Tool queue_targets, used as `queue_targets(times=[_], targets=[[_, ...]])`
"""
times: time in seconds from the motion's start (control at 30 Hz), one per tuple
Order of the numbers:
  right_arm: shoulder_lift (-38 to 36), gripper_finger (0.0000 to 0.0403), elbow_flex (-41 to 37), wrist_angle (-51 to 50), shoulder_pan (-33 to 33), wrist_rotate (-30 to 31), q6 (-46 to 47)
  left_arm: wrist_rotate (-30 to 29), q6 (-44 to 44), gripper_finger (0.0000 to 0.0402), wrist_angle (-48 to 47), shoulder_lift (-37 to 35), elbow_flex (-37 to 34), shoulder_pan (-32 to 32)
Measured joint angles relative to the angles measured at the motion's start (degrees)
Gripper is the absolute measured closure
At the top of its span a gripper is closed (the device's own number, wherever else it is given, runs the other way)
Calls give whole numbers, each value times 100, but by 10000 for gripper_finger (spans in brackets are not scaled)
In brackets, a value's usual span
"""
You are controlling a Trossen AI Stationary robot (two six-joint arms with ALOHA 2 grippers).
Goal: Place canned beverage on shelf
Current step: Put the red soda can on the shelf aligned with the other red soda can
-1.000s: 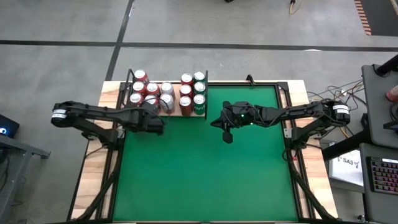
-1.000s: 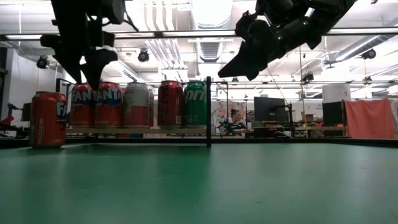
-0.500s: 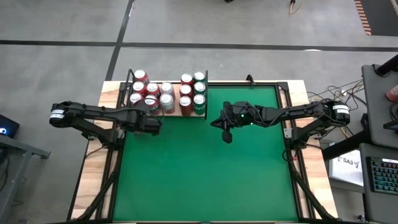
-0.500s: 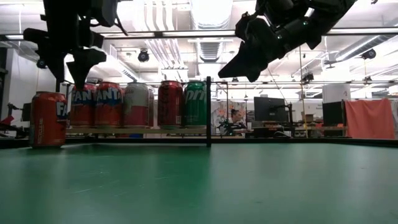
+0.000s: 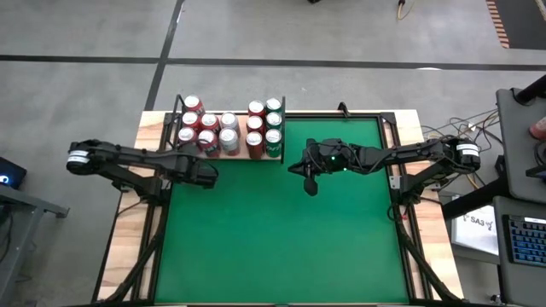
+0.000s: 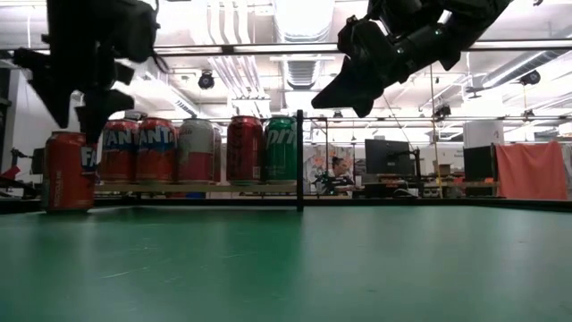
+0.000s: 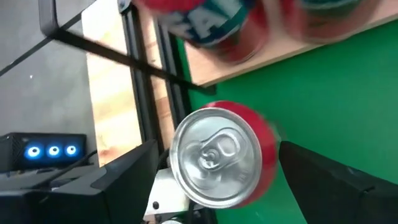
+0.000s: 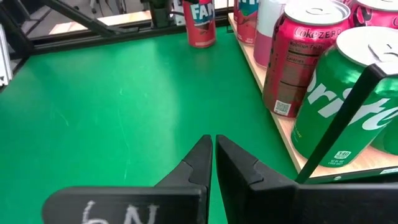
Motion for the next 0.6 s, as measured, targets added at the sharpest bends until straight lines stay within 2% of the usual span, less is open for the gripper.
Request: queue_targets(times=[0.13, 0.6], targets=[[0, 390, 0, -1, 0, 0, 50, 26, -248, 83, 12, -133, -368, -4], [0, 390, 2, 128, -2, 4, 192, 30, -38, 83, 177, -243, -362, -19]])
